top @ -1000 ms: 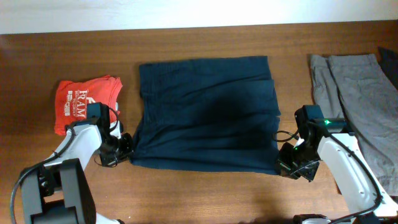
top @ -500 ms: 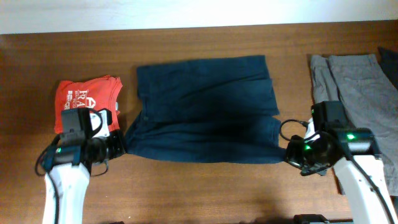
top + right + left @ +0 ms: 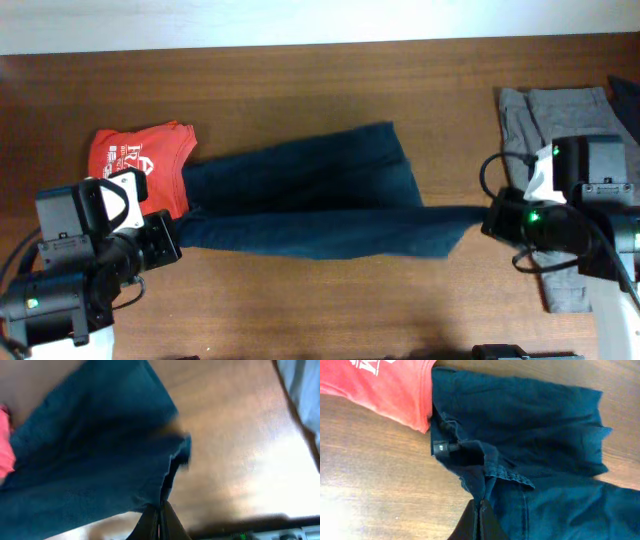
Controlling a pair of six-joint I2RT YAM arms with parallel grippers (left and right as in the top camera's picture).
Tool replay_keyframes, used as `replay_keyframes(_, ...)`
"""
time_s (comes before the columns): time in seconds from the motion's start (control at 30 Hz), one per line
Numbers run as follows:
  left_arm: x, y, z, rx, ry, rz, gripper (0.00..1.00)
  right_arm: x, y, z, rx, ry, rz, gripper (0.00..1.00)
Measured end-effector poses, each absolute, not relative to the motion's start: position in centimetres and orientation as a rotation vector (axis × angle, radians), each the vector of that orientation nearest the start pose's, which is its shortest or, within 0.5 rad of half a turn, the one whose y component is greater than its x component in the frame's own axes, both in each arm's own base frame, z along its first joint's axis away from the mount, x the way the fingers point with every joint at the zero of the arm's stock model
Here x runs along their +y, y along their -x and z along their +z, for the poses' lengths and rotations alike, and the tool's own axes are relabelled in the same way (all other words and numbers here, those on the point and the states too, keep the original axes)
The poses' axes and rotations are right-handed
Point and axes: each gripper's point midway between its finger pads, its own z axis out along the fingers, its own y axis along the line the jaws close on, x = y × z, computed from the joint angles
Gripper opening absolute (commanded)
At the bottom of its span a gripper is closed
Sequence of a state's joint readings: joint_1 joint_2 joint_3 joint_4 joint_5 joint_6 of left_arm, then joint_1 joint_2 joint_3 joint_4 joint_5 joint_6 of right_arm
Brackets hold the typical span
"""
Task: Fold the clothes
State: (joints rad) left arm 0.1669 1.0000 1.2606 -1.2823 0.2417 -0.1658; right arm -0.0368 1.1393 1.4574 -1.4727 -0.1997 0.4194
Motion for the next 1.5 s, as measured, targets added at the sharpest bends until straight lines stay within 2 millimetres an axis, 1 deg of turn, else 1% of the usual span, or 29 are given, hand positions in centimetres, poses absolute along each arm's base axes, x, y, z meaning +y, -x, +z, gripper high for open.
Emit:
replay_keyframes(0.07,0.0,-23.2,24.6,2.580,0.353,-0.294,0.00,2.5,-23.8,26.4,2.671,-0.558,0.383,0.04)
replay_keyframes(0.13,0.3,-23.9,23.8,2.607,0.363,-0.285,0.00,2.6,-25.9,25.9,2.660,-0.550,0.391,0.04)
replay_keyframes(0.2,0.4,-24.9,22.9,2.640,0.371,-0.289,0.00,2.7,-28.8,25.0,2.651,-0.531,0.404,0.04)
replay_keyframes(0.23,0.5,-25.4,22.3,2.662,0.377,-0.292,0.00,2.8,-30.5,24.3,2.650,-0.520,0.413,0.04)
replay_keyframes(0.27,0.5,-25.7,21.7,2.684,0.382,-0.295,0.00,2.9,-31.7,23.8,2.646,-0.509,0.423,0.04)
replay_keyframes(0.37,0.7,-26.8,19.7,2.756,0.405,-0.302,0.00,3.5,-35.3,21.2,2.669,-0.455,0.464,0.04)
replay_keyframes(0.47,1.1,-28.3,17.5,2.811,0.424,-0.292,0.00,4.2,-37.9,18.6,2.693,-0.406,0.514,0.04)
replay_keyframes(0.57,1.6,-30.1,15.6,2.834,0.433,-0.281,0.00,4.8,-40.4,16.7,2.679,-0.357,0.563,0.04)
replay_keyframes(0.67,2.2,-32.9,14.0,2.806,0.427,-0.261,0.01,5.3,-43.1,14.8,2.650,-0.323,0.608,0.04)
replay_keyframes(0.77,2.7,-35.1,12.8,2.775,0.419,-0.249,0.01,5.6,-44.8,13.4,2.625,-0.299,0.637,0.04)
replay_keyframes(0.87,3.0,-36.7,11.3,2.767,0.416,-0.246,0.01,5.7,-45.8,12.4,2.616,-0.290,0.649,0.04)
replay_keyframes(0.93,3.1,-37.3,10.2,2.777,0.419,-0.247,0.02,5.8,-46.1,11.7,2.620,-0.290,0.654,0.07)
replay_keyframes(0.97,3.1,-37.5,9.4,2.792,0.423,-0.247,0.03,5.8,-46.1,11.3,2.627,-0.292,0.655,0.12)
replay_keyframes(1.0,3.1,-37.5,8.9,2.803,0.426,-0.247,0.06,5.8,-46.1,11.0,2.635,-0.296,0.656,0.22)
replay_keyframes(1.03,3.3,-37.6,8.1,2.820,0.432,-0.230,0.19,5.7,-46.1,10.6,2.641,-0.301,0.646,0.49)
replay_keyframes(1.07,3.7,-37.6,7.5,2.830,0.441,-0.202,0.25,5.4,-46.2,10.3,2.646,-0.310,0.634,0.54)
replay_keyframes(1.1,4.2,-37.7,7.1,2.835,0.446,-0.172,0.33,5.1,-46.2,10.1,2.650,-0.309,0.620,0.59)
replay_keyframes(1.13,4.6,-37.7,6.9,2.837,0.457,-0.140,0.41,4.8,-46.2,9.9,2.654,-0.311,0.610,0.61)
replay_keyframes(1.17,5.0,-37.6,6.9,2.838,0.469,-0.115,0.45,4.5,-46.1,9.8,2.661,-0.302,0.595,0.61)
replay_keyframes(1.27,5.5,-36.9,7.2,2.867,0.478,-0.067,0.45,3.6,-45.1,9.3,2.705,-0.333,0.581,0.61)
replay_keyframes(1.33,5.7,-36.8,8.1,2.880,0.476,-0.050,0.44,2.4,-43.3,8.6,2.777,-0.398,0.578,0.60)
replay_keyframes(1.37,5.8,-36.9,8.4,2.875,0.474,-0.047,0.44,2.2,-43.0,8.5,2.787,-0.412,0.578,0.60)
replay_keyframes(1.43,5.5,-37.3,9.4,2.867,0.444,-0.066,0.36,1.6,-41.2,8.1,2.852,-0.449,0.590,0.60)
replay_keyframes(1.47,5.1,-37.5,9.9,2.858,0.417,-0.087,0.31,1.5,-39.7,7.8,2.910,-0.472,0.606,0.59)
replay_keyframes(1.5,4.9,-37.5,10.2,2.855,0.395,-0.095,0.26,1.5,-39.1,7.8,2.931,-0.473,0.613,0.59)
